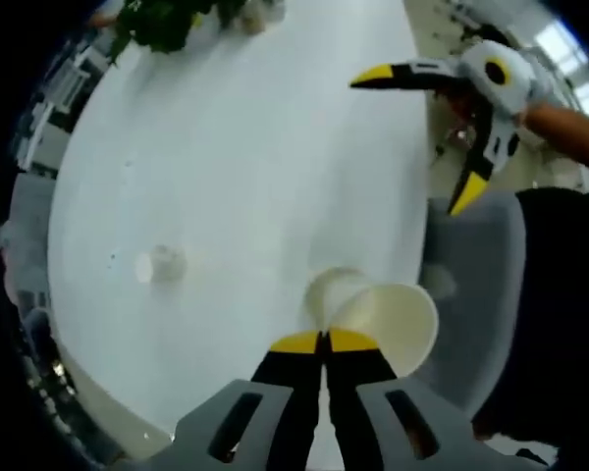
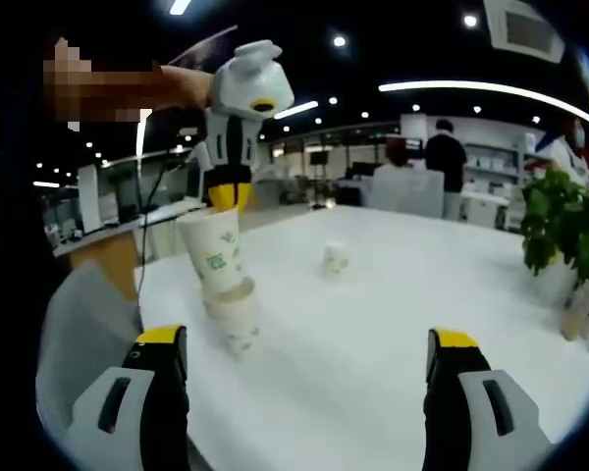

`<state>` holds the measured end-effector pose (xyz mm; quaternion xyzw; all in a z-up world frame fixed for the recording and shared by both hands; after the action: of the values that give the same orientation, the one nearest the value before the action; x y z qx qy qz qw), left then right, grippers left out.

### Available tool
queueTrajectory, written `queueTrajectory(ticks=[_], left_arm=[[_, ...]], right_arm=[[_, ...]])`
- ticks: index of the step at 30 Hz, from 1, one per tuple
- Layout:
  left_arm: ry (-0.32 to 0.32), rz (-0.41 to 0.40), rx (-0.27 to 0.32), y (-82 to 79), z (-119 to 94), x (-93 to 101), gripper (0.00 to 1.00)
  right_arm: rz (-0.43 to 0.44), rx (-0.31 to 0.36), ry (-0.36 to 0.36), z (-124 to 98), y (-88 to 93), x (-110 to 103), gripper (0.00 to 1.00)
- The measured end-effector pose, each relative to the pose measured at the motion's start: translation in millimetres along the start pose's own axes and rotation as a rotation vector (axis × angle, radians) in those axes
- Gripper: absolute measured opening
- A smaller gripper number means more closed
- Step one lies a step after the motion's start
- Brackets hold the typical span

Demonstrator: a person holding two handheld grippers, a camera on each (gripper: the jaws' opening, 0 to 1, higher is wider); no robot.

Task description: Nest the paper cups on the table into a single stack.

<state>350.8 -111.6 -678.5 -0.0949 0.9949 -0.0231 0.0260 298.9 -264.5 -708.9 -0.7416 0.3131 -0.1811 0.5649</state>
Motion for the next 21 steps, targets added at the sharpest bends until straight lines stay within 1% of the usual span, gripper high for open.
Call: queueTrajectory(ticks=[6,13,15,17,19,21], left_arm=[[-0.015,-0.003,-0.003,2.7,16,0.5,0.00],[-0.030,-0.012,0.007,4.5,29,-1.3,0.00],[-0.031,-0.004,0.011,5.7,36,-1.7,0.00],[-0.051,0.012,-0.004,10.1,43,-4.5,0.00],[-0.035,-0.004,-0.009,11.9,46,-2.9,0.00],[-0.038,-0.001,-0.007,12.6,48,-2.3,0.00]], right_arm=[[0.004,0.003,0.004,-1,-1.1,0,1.00],[0.010,0.002,0.002,-1,1.6,-2,1.00],[0.011,0.003,0.002,-1,1.9,-2,1.00],[0.010,0.005,0.004,-1,1.9,-2,1.00],[0.014,0.006,0.005,-1,0.9,-2,1.00],[0.015,0.010,0.005,-1,-0.3,-2,1.00]])
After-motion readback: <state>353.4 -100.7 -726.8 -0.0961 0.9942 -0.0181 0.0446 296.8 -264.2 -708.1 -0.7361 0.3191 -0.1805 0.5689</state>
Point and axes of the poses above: the point that each gripper's makers call its tool centre point, and the gripper's own axes: z roughly forward along the fingers, x roughly to its right, y roughly out of its underside, the point moved 1 cm from there along -z, roughly backward along the fingers, and after that the axes turned 6 degrees about -y, right-handed, at the moved point
